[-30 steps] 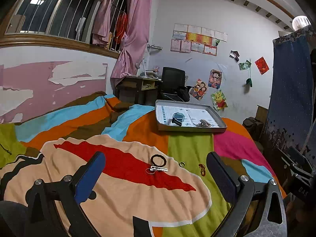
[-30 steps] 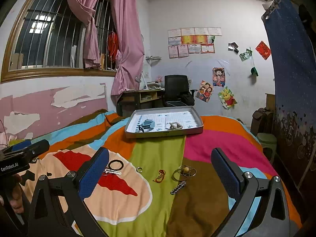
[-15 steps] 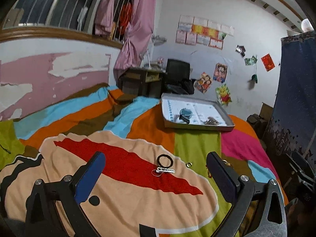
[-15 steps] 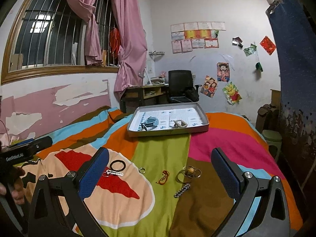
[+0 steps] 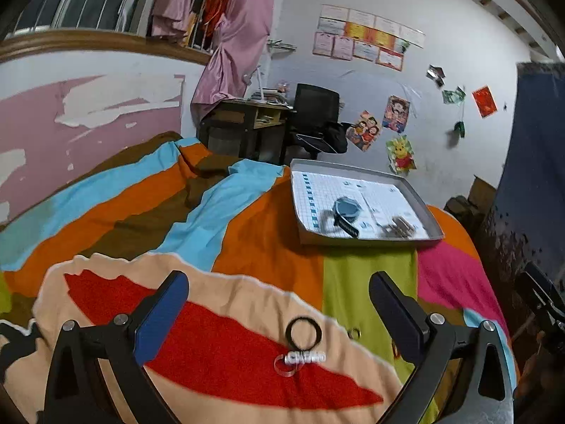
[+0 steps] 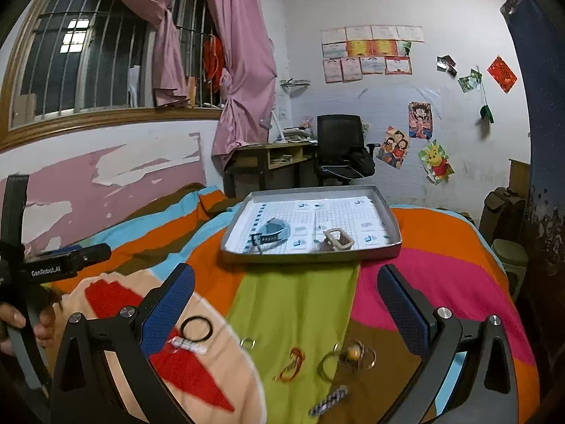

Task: Organize jewelry
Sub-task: 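Withdraw both tools from the tray back over the bed, then grasp the black hair tie with the left tool while the right tool grasps the red bead bracelet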

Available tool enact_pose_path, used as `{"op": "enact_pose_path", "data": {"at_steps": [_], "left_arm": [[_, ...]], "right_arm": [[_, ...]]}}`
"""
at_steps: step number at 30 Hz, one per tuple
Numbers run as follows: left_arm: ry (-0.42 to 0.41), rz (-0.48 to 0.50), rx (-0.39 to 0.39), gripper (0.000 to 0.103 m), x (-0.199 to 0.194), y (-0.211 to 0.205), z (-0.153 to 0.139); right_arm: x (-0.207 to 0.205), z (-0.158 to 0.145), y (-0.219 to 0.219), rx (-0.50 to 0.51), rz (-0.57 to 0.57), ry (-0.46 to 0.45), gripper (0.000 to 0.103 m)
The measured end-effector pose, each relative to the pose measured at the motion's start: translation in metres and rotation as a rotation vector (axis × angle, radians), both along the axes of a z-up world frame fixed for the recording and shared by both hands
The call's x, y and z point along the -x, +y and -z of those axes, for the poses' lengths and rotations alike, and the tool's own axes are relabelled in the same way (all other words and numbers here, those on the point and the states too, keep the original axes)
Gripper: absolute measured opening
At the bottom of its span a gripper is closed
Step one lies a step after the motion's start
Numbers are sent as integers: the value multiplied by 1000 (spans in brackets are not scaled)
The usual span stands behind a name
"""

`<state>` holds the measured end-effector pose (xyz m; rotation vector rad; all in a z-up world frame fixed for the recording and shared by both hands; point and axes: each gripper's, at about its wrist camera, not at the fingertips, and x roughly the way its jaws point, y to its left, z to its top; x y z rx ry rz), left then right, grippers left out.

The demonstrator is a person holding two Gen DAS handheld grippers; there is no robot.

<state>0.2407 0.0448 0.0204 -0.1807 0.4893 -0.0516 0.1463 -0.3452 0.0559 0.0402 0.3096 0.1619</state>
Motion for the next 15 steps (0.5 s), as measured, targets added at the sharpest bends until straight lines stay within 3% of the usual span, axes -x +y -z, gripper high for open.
{"op": "enact_pose_path", "data": {"at_steps": [7,15], "left_arm": [[44,37,-9,103,-43,-4,32],[173,130,28,103,-74,-2,81]], "right_arm": [[-49,30,2,-9,-11,67,102],[-85,86,17,-22,-107,275,99]]}}
